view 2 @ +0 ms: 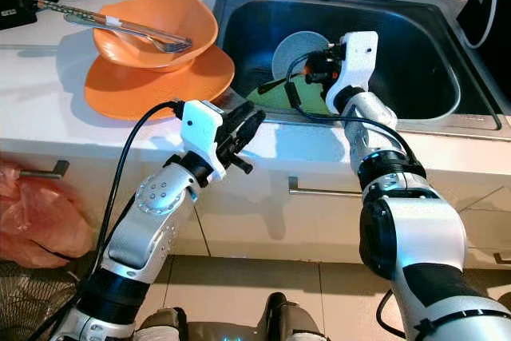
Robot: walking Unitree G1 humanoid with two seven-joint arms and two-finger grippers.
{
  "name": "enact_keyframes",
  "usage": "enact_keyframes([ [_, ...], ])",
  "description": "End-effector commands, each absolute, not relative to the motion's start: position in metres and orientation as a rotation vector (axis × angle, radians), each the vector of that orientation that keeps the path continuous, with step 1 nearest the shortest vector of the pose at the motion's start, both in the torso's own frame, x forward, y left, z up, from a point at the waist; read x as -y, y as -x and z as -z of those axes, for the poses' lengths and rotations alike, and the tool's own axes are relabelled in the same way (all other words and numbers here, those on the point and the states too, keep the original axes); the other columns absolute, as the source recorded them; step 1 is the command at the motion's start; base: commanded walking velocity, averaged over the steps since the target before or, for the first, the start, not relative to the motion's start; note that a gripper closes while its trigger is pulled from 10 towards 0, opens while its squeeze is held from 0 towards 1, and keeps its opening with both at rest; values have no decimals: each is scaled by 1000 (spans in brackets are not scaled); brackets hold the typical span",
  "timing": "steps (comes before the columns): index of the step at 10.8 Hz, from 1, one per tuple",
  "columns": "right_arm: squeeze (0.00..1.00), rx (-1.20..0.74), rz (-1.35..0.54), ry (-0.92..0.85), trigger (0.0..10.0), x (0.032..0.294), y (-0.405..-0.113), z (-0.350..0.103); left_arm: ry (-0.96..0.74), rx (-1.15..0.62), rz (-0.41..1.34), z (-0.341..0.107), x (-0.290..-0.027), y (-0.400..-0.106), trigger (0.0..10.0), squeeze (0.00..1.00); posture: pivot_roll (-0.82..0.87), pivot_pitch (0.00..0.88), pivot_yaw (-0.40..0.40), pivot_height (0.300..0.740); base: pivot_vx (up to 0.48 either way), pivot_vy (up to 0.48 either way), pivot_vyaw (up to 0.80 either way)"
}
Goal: Kitchen organization
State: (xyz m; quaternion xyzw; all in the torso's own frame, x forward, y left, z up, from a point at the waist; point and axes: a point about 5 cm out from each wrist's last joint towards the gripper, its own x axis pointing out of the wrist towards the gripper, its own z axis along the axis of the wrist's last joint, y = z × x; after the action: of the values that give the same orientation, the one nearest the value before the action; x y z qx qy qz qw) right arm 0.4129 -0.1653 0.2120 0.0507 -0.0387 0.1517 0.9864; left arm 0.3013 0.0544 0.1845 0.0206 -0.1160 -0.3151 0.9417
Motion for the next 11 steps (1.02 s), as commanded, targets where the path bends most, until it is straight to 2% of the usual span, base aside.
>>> enact_keyframes([
  [1, 875, 80, -278, -97, 10000, 172, -413, -213, -46, 210, 659, -180, -52, -298, 10000, 0, 188, 176, -107, 740, 0, 0, 0],
  [4, 847, 69, -276, -92, 10000, 172, -413, -210, -40, 198, 658, -178, -51, -296, 10000, 0, 190, 186, -108, 740, 0, 0, 0],
  [5, 0, 69, -271, -91, 10000, 172, -413, -210, -40, 197, 655, -178, -52, -297, 10000, 0, 190, 186, -108, 740, 0, 0, 0],
  [8, 0, 168, -239, -216, 10000, 177, -413, -223, -41, 197, 646, -178, -52, -296, 10000, 0, 190, 172, -100, 740, 0, 0, 0],
  [11, 0, 382, -221, -396, 10000, 186, -410, -256, -38, 210, 645, -180, -50, -298, 10000, 0, 168, 171, -93, 740, 0, 0, 0],
])
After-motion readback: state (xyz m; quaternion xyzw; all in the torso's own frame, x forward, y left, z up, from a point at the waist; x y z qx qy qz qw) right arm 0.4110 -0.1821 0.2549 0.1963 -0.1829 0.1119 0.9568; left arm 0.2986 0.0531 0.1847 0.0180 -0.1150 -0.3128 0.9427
